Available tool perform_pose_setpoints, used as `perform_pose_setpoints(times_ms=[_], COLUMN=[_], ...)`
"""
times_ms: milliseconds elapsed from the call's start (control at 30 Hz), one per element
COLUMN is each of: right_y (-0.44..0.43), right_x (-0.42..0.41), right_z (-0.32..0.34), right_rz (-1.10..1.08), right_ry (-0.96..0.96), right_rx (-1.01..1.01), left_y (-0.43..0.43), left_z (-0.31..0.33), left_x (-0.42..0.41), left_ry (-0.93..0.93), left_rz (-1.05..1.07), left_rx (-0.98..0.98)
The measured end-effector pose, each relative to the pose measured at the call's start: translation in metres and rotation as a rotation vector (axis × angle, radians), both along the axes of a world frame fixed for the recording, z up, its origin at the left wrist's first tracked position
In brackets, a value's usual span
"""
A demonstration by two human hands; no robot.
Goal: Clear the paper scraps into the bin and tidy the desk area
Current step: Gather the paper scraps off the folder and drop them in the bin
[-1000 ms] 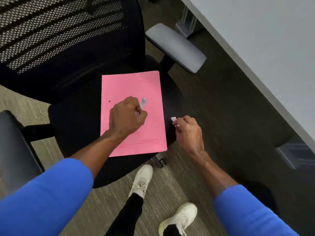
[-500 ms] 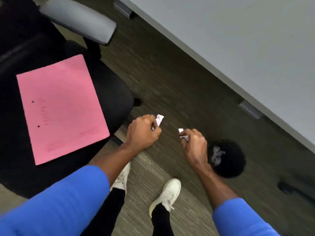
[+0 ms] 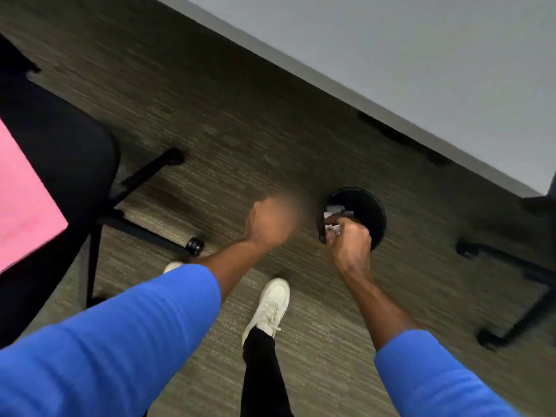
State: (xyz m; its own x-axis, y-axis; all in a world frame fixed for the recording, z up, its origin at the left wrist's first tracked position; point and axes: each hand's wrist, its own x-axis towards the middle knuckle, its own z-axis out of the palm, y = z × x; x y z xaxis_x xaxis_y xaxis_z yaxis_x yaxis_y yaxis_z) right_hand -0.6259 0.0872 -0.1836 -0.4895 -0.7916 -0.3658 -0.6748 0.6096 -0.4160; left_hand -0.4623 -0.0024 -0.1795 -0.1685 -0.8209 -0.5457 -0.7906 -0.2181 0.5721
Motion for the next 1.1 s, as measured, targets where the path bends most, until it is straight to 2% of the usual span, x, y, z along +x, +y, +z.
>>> perform_pose_setpoints(times_ms=[100,267,467,533,633,833,933,1100], right_y=[0.018,0.021,0.020,0.022,0.023,0.006,-0.008,-0.045], right_x=[-0.032,-0.062,-0.081,-0.081,-0.077,-0.052,-0.029,0.019], right_z=[-0.018,-0.032,-0.041,-0.041,-0.039,-0.026,-0.014,0.013], right_rz=[-0.069,-0.166,-0.298,-0.290,-0.231,-0.092,-0.071,-0.046], right_ry=[0.022,-0.063,0.018,0.031,0.035,-0.007,-0.037,-0.104], right_rx=[0.035,-0.037,-0.040,-0.055,-0.012,0.123,0.061,0.113], left_y=[0.015,0.025,0.033,0.032,0.022,-0.004,-0.022,-0.048], left_z=[-0.020,-0.038,-0.044,-0.044,-0.043,-0.028,-0.014,0.021], left_x=[-0.042,-0.092,-0.120,-0.119,-0.108,-0.063,-0.033,0.027], left_ry=[-0.023,-0.056,0.052,0.006,-0.082,-0.123,-0.107,-0.024], left_rz=[-0.071,-0.233,-0.313,-0.365,-0.462,-0.354,-0.224,-0.051], left_rx=[0.060,0.062,0.049,-0.004,0.053,0.146,0.108,0.024])
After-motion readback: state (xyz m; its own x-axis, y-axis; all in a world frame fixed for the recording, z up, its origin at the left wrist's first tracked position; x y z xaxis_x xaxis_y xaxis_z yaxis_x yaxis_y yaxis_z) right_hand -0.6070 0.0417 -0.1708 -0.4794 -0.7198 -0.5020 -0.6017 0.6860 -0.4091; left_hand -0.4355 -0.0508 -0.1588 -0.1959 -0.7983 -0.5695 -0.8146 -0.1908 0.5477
